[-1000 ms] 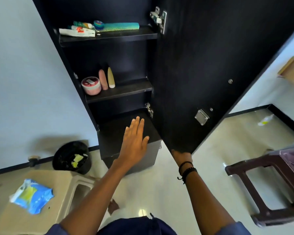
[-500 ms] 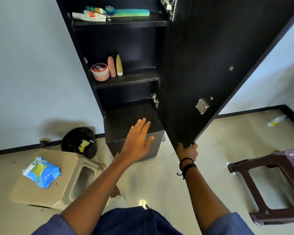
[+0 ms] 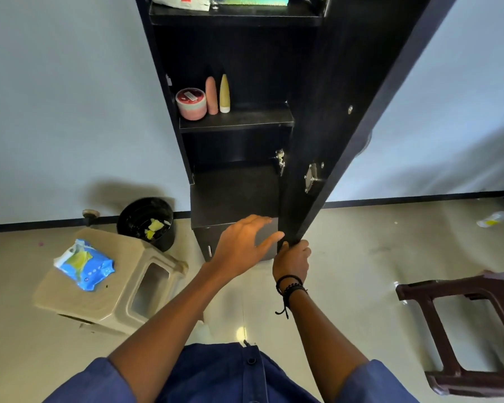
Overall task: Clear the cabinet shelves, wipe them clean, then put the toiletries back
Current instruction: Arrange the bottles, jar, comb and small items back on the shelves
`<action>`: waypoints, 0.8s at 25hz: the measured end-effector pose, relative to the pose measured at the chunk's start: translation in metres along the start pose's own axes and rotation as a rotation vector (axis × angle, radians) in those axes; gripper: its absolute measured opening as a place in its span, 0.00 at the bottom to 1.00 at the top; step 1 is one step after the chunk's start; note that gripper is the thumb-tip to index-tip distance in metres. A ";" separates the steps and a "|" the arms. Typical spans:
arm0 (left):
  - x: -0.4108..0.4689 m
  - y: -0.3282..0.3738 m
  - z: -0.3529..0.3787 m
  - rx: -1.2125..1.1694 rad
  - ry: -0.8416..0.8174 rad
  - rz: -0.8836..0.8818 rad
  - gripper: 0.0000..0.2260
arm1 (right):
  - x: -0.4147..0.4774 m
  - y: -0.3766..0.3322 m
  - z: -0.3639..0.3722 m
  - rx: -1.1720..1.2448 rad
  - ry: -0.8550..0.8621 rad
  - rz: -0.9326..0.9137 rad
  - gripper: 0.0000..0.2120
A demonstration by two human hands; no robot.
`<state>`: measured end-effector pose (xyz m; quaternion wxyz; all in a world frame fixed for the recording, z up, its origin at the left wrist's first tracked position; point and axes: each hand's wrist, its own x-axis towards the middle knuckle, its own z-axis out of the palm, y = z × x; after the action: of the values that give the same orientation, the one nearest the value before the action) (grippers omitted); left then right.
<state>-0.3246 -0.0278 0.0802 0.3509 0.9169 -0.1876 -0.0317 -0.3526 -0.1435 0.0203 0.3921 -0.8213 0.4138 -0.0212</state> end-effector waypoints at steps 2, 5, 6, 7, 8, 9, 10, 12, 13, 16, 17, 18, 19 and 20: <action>0.000 -0.003 -0.008 -0.025 0.025 0.004 0.26 | -0.008 -0.010 0.012 -0.017 -0.056 -0.041 0.09; 0.002 -0.013 -0.021 -0.041 0.075 0.013 0.25 | -0.017 -0.028 0.032 -0.074 -0.118 -0.137 0.09; 0.003 -0.018 -0.026 -0.042 0.098 0.014 0.24 | -0.019 -0.034 0.041 -0.105 -0.136 -0.170 0.09; 0.005 -0.024 -0.031 -0.038 0.124 0.013 0.22 | -0.021 -0.041 0.050 -0.135 -0.153 -0.198 0.10; 0.008 -0.032 -0.036 -0.038 0.151 0.005 0.21 | -0.021 -0.049 0.060 -0.162 -0.169 -0.226 0.11; 0.011 -0.042 -0.043 -0.048 0.178 -0.007 0.19 | -0.022 -0.059 0.069 -0.188 -0.190 -0.251 0.11; 0.015 -0.052 -0.050 -0.063 0.202 -0.018 0.18 | -0.024 -0.069 0.079 -0.200 -0.213 -0.265 0.12; 0.025 -0.075 -0.065 -0.074 0.232 -0.022 0.15 | -0.025 -0.090 0.099 -0.172 -0.248 -0.234 0.12; 0.031 -0.085 -0.074 -0.071 0.235 -0.017 0.15 | -0.025 -0.101 0.107 -0.153 -0.261 -0.193 0.11; 0.054 -0.119 -0.101 -0.064 0.235 0.002 0.14 | -0.025 -0.132 0.138 -0.150 -0.272 -0.173 0.09; 0.062 -0.130 -0.110 -0.064 0.236 0.003 0.14 | -0.024 -0.144 0.149 -0.148 -0.267 -0.175 0.10; 0.071 -0.141 -0.118 -0.068 0.239 0.005 0.14 | -0.023 -0.155 0.159 -0.141 -0.257 -0.176 0.11; 0.080 -0.150 -0.125 -0.071 0.243 0.007 0.14 | -0.021 -0.166 0.169 -0.141 -0.247 -0.169 0.12; 0.087 -0.159 -0.131 -0.069 0.251 0.010 0.15 | -0.020 -0.176 0.179 -0.146 -0.238 -0.159 0.12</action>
<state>-0.1676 0.1320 0.0808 0.4032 0.9000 -0.1456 0.0787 -0.1852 0.0441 0.0186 0.3746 -0.8746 0.2984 0.0753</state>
